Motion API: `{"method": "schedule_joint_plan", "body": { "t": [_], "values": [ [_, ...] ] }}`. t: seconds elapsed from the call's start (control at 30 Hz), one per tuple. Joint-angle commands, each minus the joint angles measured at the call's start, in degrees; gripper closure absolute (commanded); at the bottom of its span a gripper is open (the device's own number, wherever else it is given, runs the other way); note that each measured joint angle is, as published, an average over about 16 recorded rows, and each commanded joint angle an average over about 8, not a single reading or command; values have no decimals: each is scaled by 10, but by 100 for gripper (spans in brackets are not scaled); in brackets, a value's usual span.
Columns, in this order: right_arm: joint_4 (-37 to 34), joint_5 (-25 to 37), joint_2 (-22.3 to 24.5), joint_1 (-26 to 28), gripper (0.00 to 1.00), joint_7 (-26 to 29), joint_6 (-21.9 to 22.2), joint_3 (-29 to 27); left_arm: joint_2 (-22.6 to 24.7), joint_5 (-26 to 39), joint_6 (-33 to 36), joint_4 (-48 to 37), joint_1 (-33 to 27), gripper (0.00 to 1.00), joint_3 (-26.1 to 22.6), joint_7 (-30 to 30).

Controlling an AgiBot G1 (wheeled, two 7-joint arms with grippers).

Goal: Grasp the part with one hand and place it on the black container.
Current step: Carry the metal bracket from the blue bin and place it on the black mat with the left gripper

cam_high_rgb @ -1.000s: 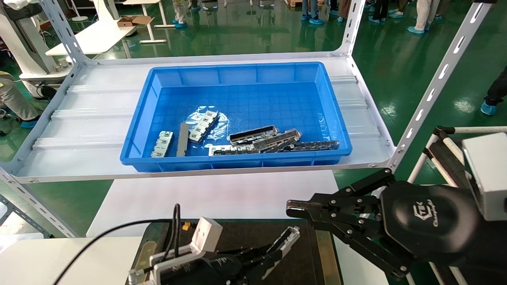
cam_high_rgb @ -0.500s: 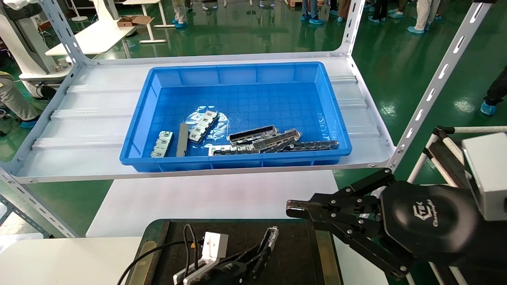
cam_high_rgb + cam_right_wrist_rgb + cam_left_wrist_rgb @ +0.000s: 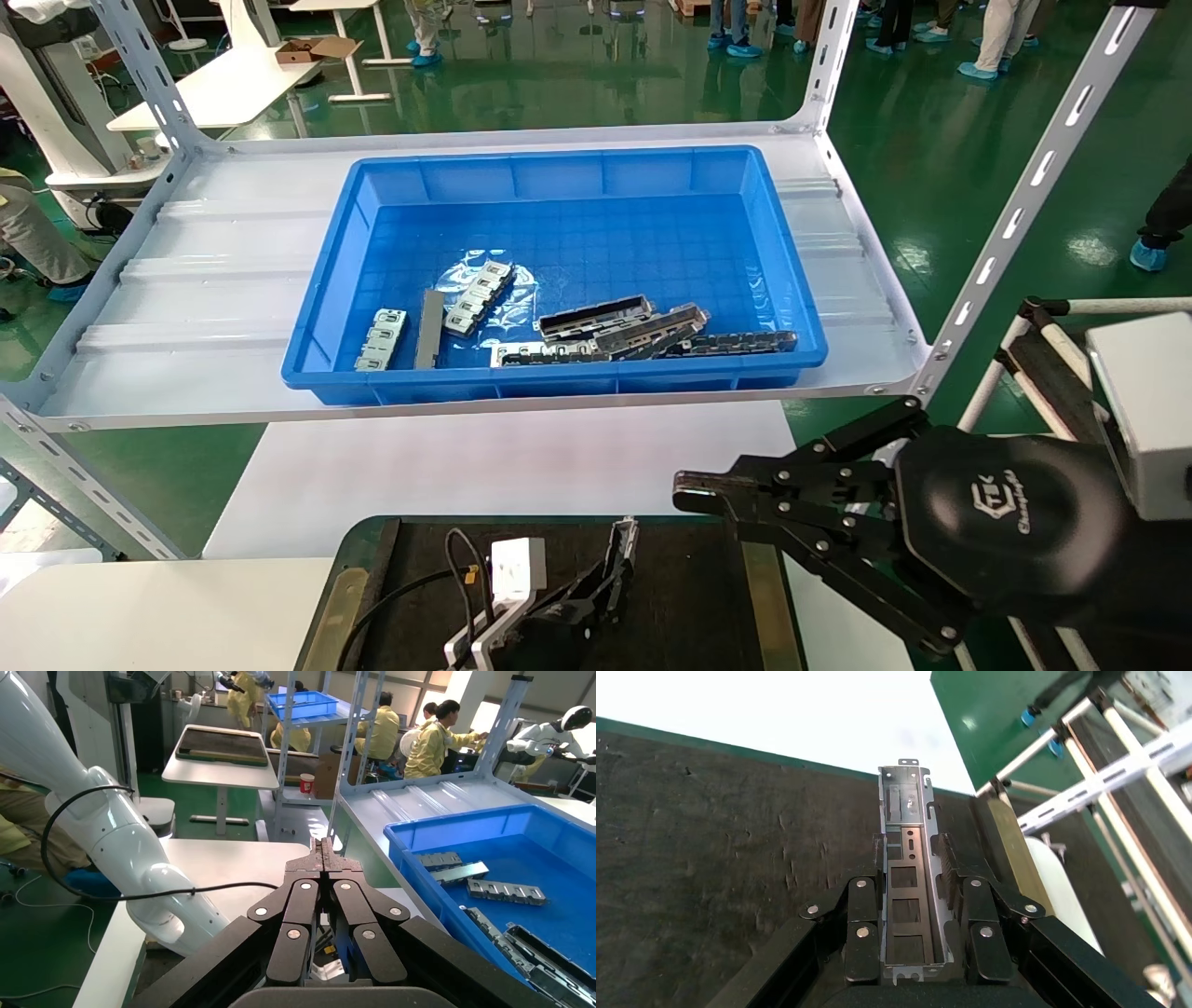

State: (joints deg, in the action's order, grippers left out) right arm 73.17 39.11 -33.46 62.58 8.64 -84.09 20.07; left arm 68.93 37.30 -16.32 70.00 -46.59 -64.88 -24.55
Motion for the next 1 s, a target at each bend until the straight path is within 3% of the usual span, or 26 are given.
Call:
{"method": "schedule_joint_plan", "body": {
  "t": [0.03,0.43,0.87,0.93,1.0],
  "values": [
    [0,0,0,0,100,0,0,0,11,-8,-16,-6,-1,100,-1,-2],
    [0,0,0,0,100,0,0,0,66,24,-11,-73,7,100,31,-31],
    [0,0,0,0,99,0,0,0,86,91,9,-117,22,100,61,-79],
    [0,0,0,0,96,0,0,0,86,100,10,-121,24,100,62,-90],
    [0,0,0,0,79,0,0,0,87,109,10,-123,26,92,62,-100]
  ]
}}
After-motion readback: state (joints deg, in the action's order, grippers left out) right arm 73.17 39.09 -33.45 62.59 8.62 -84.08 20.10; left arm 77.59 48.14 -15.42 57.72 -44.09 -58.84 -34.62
